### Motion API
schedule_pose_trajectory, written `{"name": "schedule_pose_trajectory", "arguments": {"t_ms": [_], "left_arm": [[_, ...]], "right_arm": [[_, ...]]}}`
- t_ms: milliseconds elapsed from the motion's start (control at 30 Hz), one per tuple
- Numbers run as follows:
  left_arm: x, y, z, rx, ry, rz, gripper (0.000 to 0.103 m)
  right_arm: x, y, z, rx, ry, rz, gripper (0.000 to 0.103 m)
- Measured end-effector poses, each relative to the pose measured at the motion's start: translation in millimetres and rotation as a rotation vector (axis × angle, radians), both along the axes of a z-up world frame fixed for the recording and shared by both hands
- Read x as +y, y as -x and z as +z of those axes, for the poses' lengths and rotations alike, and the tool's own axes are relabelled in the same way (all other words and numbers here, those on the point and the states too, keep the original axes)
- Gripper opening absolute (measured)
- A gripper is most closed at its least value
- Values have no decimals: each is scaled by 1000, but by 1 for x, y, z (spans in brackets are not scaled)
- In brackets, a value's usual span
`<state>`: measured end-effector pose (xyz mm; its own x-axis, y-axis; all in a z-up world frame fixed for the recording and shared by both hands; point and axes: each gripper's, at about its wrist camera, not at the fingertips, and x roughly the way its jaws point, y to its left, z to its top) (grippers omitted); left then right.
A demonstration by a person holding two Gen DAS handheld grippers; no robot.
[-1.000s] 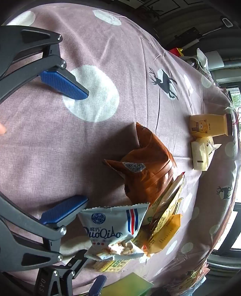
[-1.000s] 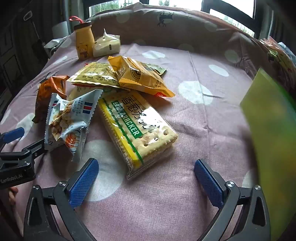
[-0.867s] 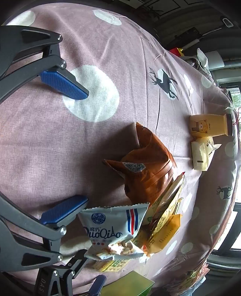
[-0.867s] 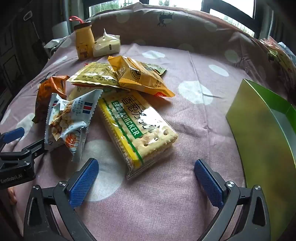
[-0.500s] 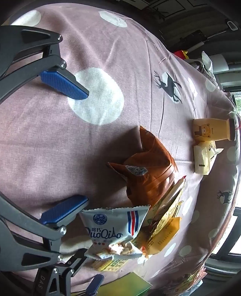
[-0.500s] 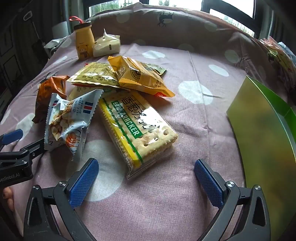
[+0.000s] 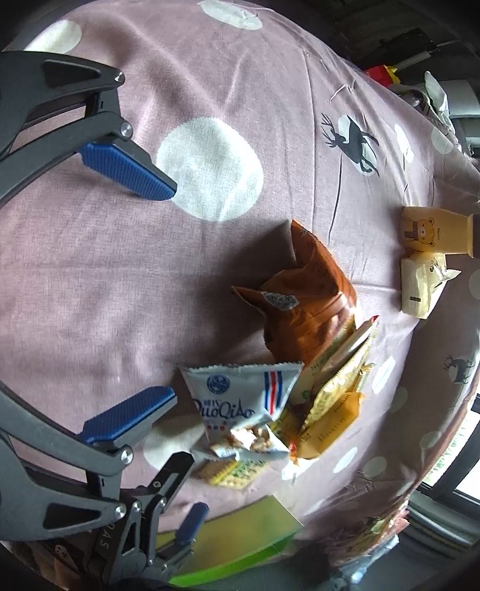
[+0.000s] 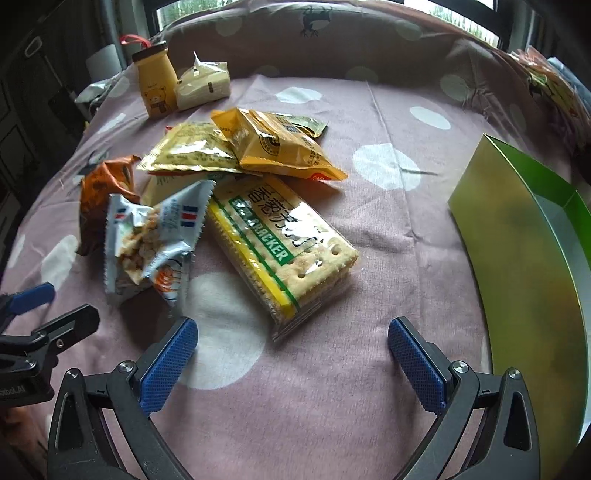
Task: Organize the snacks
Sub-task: 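Move the right tool toward the white-and-blue nut packet, then grasp the white-and-blue nut packet with the right tool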
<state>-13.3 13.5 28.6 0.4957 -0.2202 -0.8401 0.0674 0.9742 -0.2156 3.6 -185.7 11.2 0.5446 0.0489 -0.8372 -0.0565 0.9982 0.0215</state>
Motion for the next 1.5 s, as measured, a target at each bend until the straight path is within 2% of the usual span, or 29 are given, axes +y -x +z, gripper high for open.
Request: {"name": "schedule_pose_trajectory", "arguments": {"t_ms": [100,200,300,367,500,600,767,867,1000,1233,1400,1500], "left_arm": [[6,0,18,-34,56,18,99],[11,-2,33,-55,68,55,94],[7,-11,45,-56,55,62,94],[-1,-23,50,-35,16,60,94],[-14,-43,58,-62,-21,12,95],[-16,-41,45,-71,-8,16,95],[-19,-31,29,-39,15,8,94],[-19,-27,28,-56,-13,12,94],[-16,-26,27,-78,-47,39,94],[-15,-24,25,-79,-24,29,94],[-11,-24,25,-79,27,29,94],[-11,-24,23,-72,54,28,92]], "right_arm": [[3,6,28,-28,-70,9,103],[10,6,61,-82,-67,2,103],[16,-7,82,-79,-60,10,103],[16,-18,87,-91,-69,0,103],[7,-24,79,-102,-124,-46,103],[1,-23,68,-95,-192,-40,103],[0,-22,61,-88,-173,-72,103],[0,-20,60,-83,-193,-64,103],[0,-16,58,-84,-167,-78,103],[2,-16,55,-81,-175,-74,103],[2,-15,58,-99,-232,-52,102],[1,-17,56,-92,-283,-43,96]]}}
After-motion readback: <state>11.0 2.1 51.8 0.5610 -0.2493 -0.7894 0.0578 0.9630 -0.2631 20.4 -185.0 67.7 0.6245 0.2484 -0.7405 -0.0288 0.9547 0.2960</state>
